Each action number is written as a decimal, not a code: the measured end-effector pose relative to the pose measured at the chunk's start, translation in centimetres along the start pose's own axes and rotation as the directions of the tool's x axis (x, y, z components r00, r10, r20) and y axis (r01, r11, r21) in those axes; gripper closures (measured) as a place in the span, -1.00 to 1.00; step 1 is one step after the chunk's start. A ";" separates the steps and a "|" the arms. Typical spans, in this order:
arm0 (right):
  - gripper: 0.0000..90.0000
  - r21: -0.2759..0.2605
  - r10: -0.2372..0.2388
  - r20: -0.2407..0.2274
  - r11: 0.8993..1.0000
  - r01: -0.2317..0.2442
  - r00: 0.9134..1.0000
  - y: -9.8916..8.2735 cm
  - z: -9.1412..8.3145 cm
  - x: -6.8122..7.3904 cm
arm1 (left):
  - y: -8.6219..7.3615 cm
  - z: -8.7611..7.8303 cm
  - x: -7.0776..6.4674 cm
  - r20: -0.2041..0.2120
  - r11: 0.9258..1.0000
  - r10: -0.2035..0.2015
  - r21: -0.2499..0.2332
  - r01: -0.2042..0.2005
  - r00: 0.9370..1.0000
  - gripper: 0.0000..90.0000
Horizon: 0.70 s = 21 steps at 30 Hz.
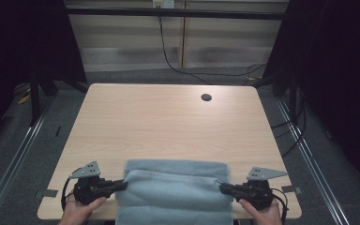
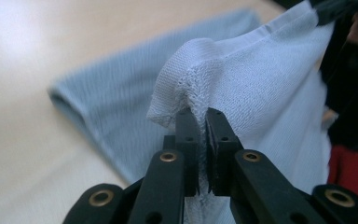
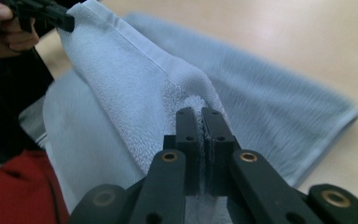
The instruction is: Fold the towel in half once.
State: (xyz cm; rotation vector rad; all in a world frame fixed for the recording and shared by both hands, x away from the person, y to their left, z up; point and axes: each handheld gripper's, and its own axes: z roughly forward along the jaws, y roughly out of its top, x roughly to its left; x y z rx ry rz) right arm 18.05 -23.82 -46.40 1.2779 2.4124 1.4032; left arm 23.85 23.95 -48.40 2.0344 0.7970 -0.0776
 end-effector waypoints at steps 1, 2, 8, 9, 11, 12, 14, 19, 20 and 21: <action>0.93 0.021 0.005 0.004 1.000 -0.005 1.000 -0.3 0.5 -0.1 | -0.2 0.4 0.0 -0.003 1.000 0.004 0.022 -0.004 1.000 0.89; 0.93 0.044 0.022 0.003 0.999 -0.022 1.000 -0.5 1.0 -0.3 | -0.3 0.8 0.0 -0.006 0.999 0.003 0.036 -0.002 1.000 0.89; 0.93 0.146 0.022 0.041 0.989 -0.028 0.999 -1.1 3.2 -1.2 | -0.2 2.1 0.9 -0.037 0.997 0.008 0.077 -0.005 0.999 0.89; 0.94 0.145 0.012 0.049 0.989 -0.019 0.999 -1.0 3.3 -1.2 | -0.1 2.2 1.1 -0.041 0.997 0.011 0.076 -0.008 0.999 0.89; 0.94 0.144 0.004 0.057 0.990 -0.013 0.998 -0.7 3.7 -1.5 | 0.2 2.4 1.8 -0.048 0.998 -0.004 0.060 0.006 0.999 0.89; 0.94 0.140 0.002 0.059 0.990 -0.010 0.998 -0.5 3.9 -1.8 | 0.3 2.5 2.1 -0.046 0.998 -0.007 0.057 0.010 0.999 0.89; 0.94 0.133 0.003 0.062 0.991 -0.012 0.998 0.0 4.3 -2.5 | 0.8 2.7 2.7 -0.073 0.998 0.025 0.054 -0.021 0.997 0.89; 0.94 0.122 -0.021 0.085 0.992 0.011 0.996 1.9 5.8 -4.6 | 2.2 3.6 4.8 -0.100 0.999 0.017 0.031 -0.014 0.995 0.89; 0.94 0.123 -0.015 0.084 0.992 0.004 0.996 2.3 6.1 -5.0 | 2.4 3.7 5.1 -0.108 0.999 0.023 0.028 -0.020 0.994 0.89; 0.94 0.117 -0.013 0.086 0.993 0.003 0.996 2.6 6.4 -5.4 | 2.7 3.9 5.5 -0.121 1.000 0.022 0.022 -0.019 0.992 0.89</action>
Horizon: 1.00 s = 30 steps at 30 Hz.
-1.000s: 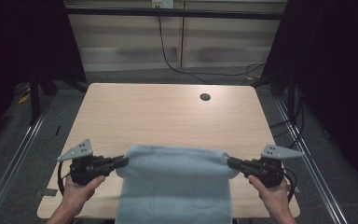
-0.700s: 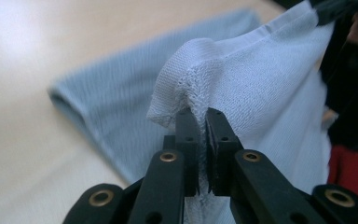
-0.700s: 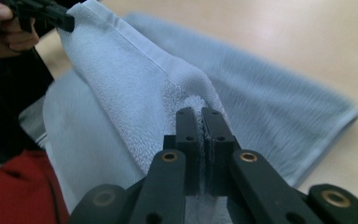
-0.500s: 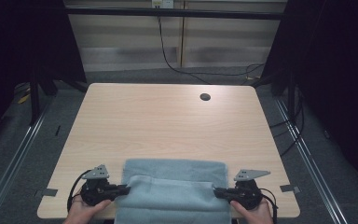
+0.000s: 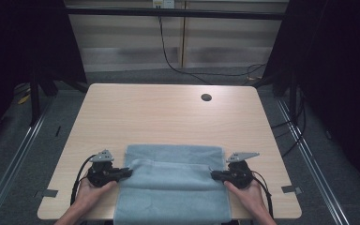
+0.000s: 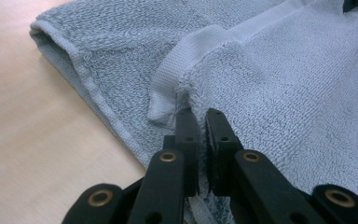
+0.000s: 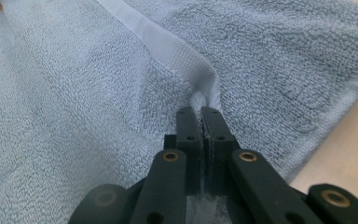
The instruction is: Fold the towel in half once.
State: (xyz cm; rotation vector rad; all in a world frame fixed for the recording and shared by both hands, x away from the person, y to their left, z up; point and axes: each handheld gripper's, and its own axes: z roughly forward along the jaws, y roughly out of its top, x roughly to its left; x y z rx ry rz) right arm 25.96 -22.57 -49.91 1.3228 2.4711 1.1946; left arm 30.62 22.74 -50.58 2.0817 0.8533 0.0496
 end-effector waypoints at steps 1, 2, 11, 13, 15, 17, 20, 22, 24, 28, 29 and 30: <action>0.94 -0.002 0.000 0.004 1.000 0.000 1.000 0.3 0.3 -0.3 | 0.2 0.2 0.3 -0.003 1.000 -0.007 -0.010 0.007 1.000 0.89; 0.94 -0.002 0.005 0.007 1.000 -0.005 1.000 0.7 0.5 -0.6 | 0.3 0.4 0.8 0.001 1.000 -0.019 -0.020 0.019 1.000 0.89; 0.94 -0.017 0.023 0.038 1.000 -0.023 0.999 3.0 2.1 -3.1 | 3.1 2.3 3.3 -0.061 0.999 -0.043 -0.015 0.042 0.997 0.89; 0.94 -0.021 0.037 0.036 0.999 -0.036 0.999 3.5 2.4 -3.8 | 3.6 2.7 3.9 -0.059 0.998 -0.056 -0.008 0.056 0.997 0.89; 0.94 -0.020 0.035 0.054 0.999 -0.034 0.998 4.1 2.8 -4.1 | 3.9 3.0 4.3 -0.075 0.997 -0.068 -0.025 0.066 0.995 0.89; 0.94 -0.021 0.034 0.064 0.999 -0.033 0.997 4.6 3.2 -4.5 | 4.3 3.3 4.9 -0.076 0.996 -0.085 -0.023 0.084 0.994 0.89; 0.94 -0.031 0.051 0.075 0.998 -0.049 0.996 5.3 3.7 -5.2 | 4.5 3.6 5.4 -0.094 0.995 -0.095 -0.047 0.091 0.991 0.89; 0.94 -0.033 0.060 0.079 0.998 -0.057 0.995 5.8 4.1 -5.6 | 4.8 3.7 5.9 -0.085 0.994 -0.102 -0.043 0.099 0.991 0.89; 0.94 -0.037 0.063 0.076 0.998 -0.060 0.995 6.3 4.4 -6.1 | 5.2 3.9 6.2 -0.104 0.995 -0.095 -0.035 0.091 0.990 0.89; 0.94 -0.025 0.056 0.104 0.998 -0.054 0.993 7.5 5.2 -6.7 | 5.9 4.5 7.3 -0.117 0.992 -0.121 -0.053 0.115 0.986 0.89; 0.94 -0.028 0.063 0.105 0.998 -0.060 0.992 7.8 5.4 -7.0 | 6.2 4.7 7.5 -0.123 0.991 -0.128 -0.056 0.122 0.984 0.90; 0.94 -0.032 0.072 0.105 0.997 -0.069 0.992 8.0 5.6 -7.3 | 6.4 4.8 7.8 -0.123 0.990 -0.136 -0.055 0.130 0.983 0.90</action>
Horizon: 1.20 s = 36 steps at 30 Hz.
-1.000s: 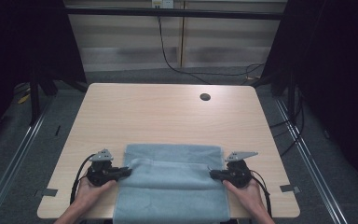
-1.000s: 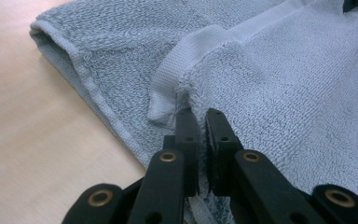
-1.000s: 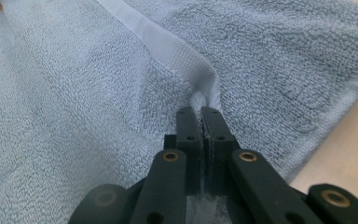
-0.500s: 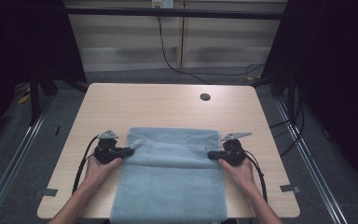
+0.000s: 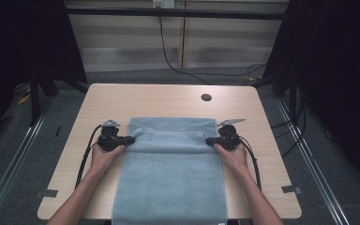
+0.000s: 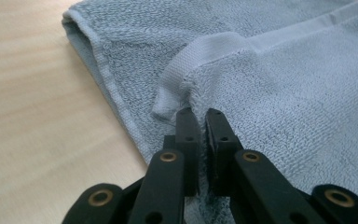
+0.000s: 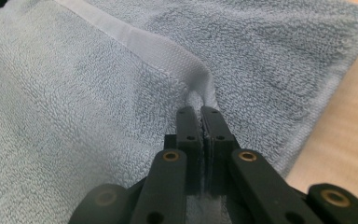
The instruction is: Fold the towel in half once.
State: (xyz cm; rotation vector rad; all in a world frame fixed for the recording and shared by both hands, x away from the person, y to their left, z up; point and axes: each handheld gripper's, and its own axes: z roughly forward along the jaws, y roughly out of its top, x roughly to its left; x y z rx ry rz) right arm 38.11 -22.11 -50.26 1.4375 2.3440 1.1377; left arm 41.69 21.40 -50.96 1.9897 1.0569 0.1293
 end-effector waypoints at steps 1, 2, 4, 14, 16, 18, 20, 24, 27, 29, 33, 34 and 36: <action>0.94 -0.006 0.005 0.003 1.000 -0.005 1.000 0.2 0.2 -0.2 | 0.2 0.2 0.3 0.002 1.000 -0.018 -0.004 0.018 1.000 0.90; 0.94 -0.014 0.011 0.004 1.000 -0.011 1.000 0.4 0.4 -0.4 | 0.4 0.3 0.6 0.008 1.000 -0.024 0.000 0.024 1.000 0.89; 0.94 -0.030 0.027 0.002 0.999 -0.027 1.000 0.6 0.8 -0.7 | 0.8 0.5 0.8 -0.007 1.000 -0.018 -0.001 0.018 1.000 0.90; 0.94 -0.033 0.060 0.045 0.998 -0.059 0.997 3.1 2.7 -2.3 | 3.1 2.2 2.0 -0.070 1.000 -0.016 0.019 0.018 0.997 0.90; 0.95 -0.036 0.074 0.056 0.997 -0.072 0.996 3.5 3.0 -2.5 | 3.4 2.6 2.1 -0.078 1.000 -0.019 0.013 0.020 0.997 0.90; 0.94 -0.048 0.082 0.072 0.996 -0.079 0.994 3.8 3.2 -2.8 | 3.6 2.8 2.6 -0.068 0.999 -0.033 0.004 0.034 0.997 0.90; 0.95 -0.061 0.108 0.066 0.993 -0.104 0.992 3.9 3.4 -3.1 | 3.6 2.8 2.8 -0.056 0.998 -0.058 -0.012 0.058 0.997 0.90; 0.95 -0.082 0.070 0.070 0.995 -0.064 0.995 4.4 2.4 -2.8 | 4.3 1.3 2.2 -0.031 0.996 -0.059 -0.070 0.057 0.998 0.91; 0.95 -0.172 0.060 0.042 0.984 -0.052 0.997 5.2 -0.2 -2.3 | 5.5 -0.9 1.0 -0.012 0.990 -0.022 -0.140 0.020 1.000 0.91; 0.95 -0.221 0.047 0.035 0.974 -0.038 0.998 5.8 -2.1 -1.9 | 6.2 -2.5 0.1 0.005 0.983 -0.007 -0.185 0.008 1.000 0.91; 0.95 -0.304 0.005 0.026 0.953 0.003 1.000 6.5 -5.8 -0.5 | 7.3 -5.7 -1.8 0.032 0.966 0.040 -0.258 -0.031 0.999 0.91; 0.95 -0.321 -0.001 0.013 0.947 0.005 1.000 6.6 -6.6 -0.1 | 7.4 -6.4 -2.2 0.039 0.961 0.050 -0.274 -0.038 0.998 0.91; 0.95 -0.349 -0.032 0.012 0.937 0.034 0.999 6.7 -8.2 0.6 | 7.6 -7.8 -3.0 0.053 0.954 0.067 -0.296 -0.048 0.996 0.91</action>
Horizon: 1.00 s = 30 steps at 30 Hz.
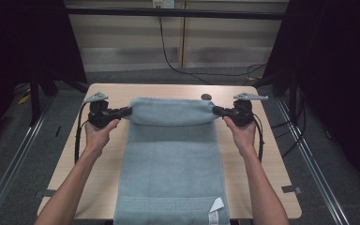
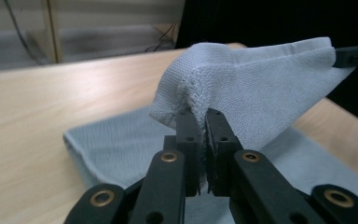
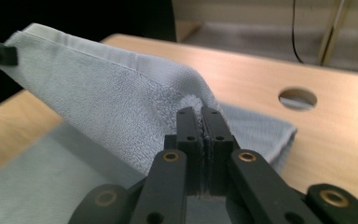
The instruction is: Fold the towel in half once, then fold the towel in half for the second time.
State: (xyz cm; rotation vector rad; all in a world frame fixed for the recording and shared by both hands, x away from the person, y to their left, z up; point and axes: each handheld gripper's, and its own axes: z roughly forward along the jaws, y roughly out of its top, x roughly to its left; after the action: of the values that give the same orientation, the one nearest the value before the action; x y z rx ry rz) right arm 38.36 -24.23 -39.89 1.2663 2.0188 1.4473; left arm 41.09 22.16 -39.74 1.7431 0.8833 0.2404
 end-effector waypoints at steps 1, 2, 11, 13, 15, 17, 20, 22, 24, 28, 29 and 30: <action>0.95 -0.013 -0.007 -0.010 1.000 0.007 1.000 0.3 -0.7 0.3 | 0.3 -0.6 -0.4 0.007 1.000 0.014 -0.011 -0.014 1.000 0.91; 0.95 -0.028 -0.012 -0.022 1.000 0.011 1.000 0.5 -1.3 0.7 | 0.5 -1.2 -0.8 0.013 1.000 0.018 -0.023 -0.017 1.000 0.91; 0.94 -0.083 -0.074 -0.076 0.994 0.067 0.994 1.1 -5.7 3.5 | 0.4 -5.1 -3.8 0.061 0.994 0.076 -0.077 -0.072 0.995 0.91; 0.94 -0.086 -0.082 -0.087 0.994 0.074 0.993 0.7 -6.3 4.0 | 0.1 -5.8 -4.3 0.076 0.994 0.080 -0.081 -0.074 0.994 0.91; 0.95 -0.089 -0.090 -0.099 0.993 0.081 0.991 0.2 -7.0 4.6 | -0.4 -6.6 -4.7 0.083 0.993 0.085 -0.087 -0.078 0.993 0.91; 0.95 -0.087 -0.104 -0.111 0.992 0.094 0.988 -0.3 -7.8 5.2 | -0.8 -7.3 -5.4 0.109 0.993 0.087 -0.092 -0.078 0.990 0.91; 0.95 -0.086 -0.121 -0.122 0.990 0.111 0.985 -1.1 -9.1 6.2 | -1.8 -8.1 -6.5 0.112 0.991 0.105 -0.096 -0.094 0.988 0.91; 0.95 -0.088 -0.122 -0.135 0.990 0.110 0.983 -1.9 -9.9 6.7 | -3.1 -8.5 -7.5 0.087 0.991 0.109 -0.094 -0.100 0.990 0.91; 0.94 -0.086 -0.116 -0.155 0.991 0.104 0.981 -2.8 -10.5 7.2 | -4.2 -8.7 -8.1 0.092 0.992 0.100 -0.082 -0.093 0.991 0.91; 0.94 -0.036 -0.130 -0.159 0.991 0.126 0.979 -4.5 -11.4 8.4 | -6.2 -9.5 -8.4 0.113 0.994 0.098 -0.067 -0.091 0.989 0.91; 0.94 -0.032 -0.125 -0.168 0.992 0.121 0.978 -5.0 -11.6 8.6 | -6.6 -9.6 -8.4 0.121 0.994 0.092 -0.062 -0.085 0.988 0.90; 0.94 -0.021 -0.119 -0.175 0.993 0.117 0.977 -5.5 -11.7 8.8 | -7.1 -9.6 -8.4 0.121 0.995 0.088 -0.051 -0.082 0.989 0.90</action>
State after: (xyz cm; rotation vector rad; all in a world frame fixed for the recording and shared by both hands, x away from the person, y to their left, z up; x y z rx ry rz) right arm 22.88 -24.17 -38.05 1.0267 2.1555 1.5591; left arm 26.64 24.48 -40.32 1.7356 0.7097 0.2054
